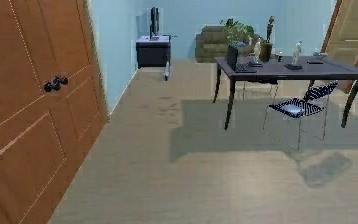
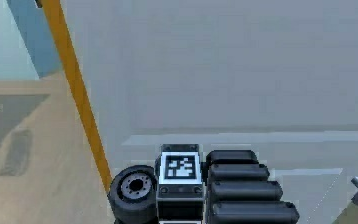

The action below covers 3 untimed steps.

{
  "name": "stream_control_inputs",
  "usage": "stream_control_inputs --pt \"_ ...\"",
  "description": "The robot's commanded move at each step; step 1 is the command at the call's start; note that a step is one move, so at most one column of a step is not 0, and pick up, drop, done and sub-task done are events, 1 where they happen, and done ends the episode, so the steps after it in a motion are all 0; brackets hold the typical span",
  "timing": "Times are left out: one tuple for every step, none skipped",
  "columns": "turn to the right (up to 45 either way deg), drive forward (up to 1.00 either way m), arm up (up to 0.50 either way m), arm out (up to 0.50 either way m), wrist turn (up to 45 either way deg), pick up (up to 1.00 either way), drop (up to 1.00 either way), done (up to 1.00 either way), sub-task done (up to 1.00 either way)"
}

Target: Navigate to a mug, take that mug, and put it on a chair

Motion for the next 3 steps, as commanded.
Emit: stream_control_inputs --pt "0.0 0.35 0.0 0.0 0.0 0.0 0.0 0.0 0.0" --pt "45.0 0.0 0.0 0.0 0.0 0.0 0.0 0.0 0.0" --pt "12.0 0.0 0.0 0.0 0.0 0.0 0.0 0.0 0.0"
